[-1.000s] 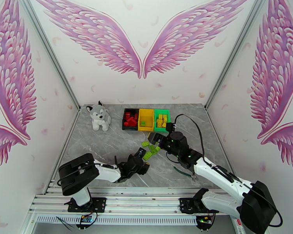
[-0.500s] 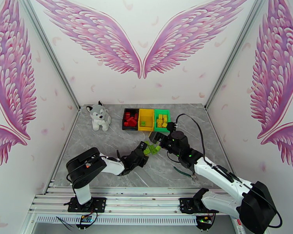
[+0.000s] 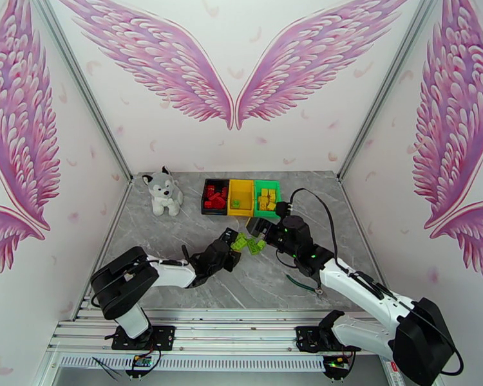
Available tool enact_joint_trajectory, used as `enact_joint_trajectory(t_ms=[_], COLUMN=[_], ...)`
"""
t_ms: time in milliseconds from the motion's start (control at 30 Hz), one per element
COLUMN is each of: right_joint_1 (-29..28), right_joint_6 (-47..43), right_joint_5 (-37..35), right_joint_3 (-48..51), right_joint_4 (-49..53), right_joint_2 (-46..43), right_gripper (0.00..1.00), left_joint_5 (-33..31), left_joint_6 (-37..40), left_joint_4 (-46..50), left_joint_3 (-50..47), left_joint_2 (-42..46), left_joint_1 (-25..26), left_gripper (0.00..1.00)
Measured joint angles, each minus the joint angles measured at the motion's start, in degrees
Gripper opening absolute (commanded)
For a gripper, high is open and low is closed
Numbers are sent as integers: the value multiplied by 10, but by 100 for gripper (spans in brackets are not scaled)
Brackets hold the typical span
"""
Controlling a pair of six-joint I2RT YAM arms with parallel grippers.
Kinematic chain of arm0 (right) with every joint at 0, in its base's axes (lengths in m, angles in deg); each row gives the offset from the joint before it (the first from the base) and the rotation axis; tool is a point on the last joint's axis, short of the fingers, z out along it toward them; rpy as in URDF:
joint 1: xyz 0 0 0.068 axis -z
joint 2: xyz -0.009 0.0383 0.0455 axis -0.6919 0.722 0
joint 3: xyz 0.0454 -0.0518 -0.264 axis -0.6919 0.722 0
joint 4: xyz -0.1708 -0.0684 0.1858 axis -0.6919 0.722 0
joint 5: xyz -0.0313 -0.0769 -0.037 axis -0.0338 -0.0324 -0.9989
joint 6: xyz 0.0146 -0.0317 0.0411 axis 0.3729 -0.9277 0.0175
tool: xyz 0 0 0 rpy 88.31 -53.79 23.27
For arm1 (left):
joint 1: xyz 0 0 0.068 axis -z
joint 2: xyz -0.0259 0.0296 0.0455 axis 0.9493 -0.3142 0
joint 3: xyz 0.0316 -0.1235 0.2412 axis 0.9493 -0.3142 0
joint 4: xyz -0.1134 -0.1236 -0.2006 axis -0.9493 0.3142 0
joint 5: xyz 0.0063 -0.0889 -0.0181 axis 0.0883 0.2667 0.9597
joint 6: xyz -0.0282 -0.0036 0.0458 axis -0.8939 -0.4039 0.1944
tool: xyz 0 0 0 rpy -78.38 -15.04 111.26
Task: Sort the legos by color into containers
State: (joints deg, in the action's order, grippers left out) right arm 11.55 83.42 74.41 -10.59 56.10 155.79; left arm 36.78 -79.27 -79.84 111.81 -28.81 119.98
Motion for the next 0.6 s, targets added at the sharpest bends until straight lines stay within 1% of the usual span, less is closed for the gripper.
enact_joint_trajectory(t_ms=[100, 200, 300, 400, 433, 500, 567, 600], right_joint_1=[1, 4, 9, 14, 16, 22, 28, 31], right_joint_6=[0, 0, 0, 0, 0, 0, 0, 0], right_joint_5=[4, 7, 10, 14, 15, 17, 19, 19], right_joint_3=[0, 0, 0, 0, 0, 0, 0, 0], right_joint_4=[0, 0, 0, 0, 0, 0, 0, 0], right_joint_2=[9, 16, 18, 18, 18, 18, 17, 16], right_gripper=[99, 99, 99, 99, 99, 99, 99, 99], left_joint_5=[7, 11, 18, 24, 27, 32, 38, 38], left_joint_6=[0, 2, 5, 5, 5, 5, 2, -2], left_joint_4=[7, 29, 50, 65, 72, 88, 110, 123], left_joint_3=[4, 28, 77, 147, 177, 229, 288, 320], left_joint_2=[15, 15, 11, -9, -21, -45, -74, -91], left_joint_1=[-23, -46, -71, -97, -105, -116, -125, -127], left_gripper=[40, 40, 40, 41, 43, 51, 61, 69])
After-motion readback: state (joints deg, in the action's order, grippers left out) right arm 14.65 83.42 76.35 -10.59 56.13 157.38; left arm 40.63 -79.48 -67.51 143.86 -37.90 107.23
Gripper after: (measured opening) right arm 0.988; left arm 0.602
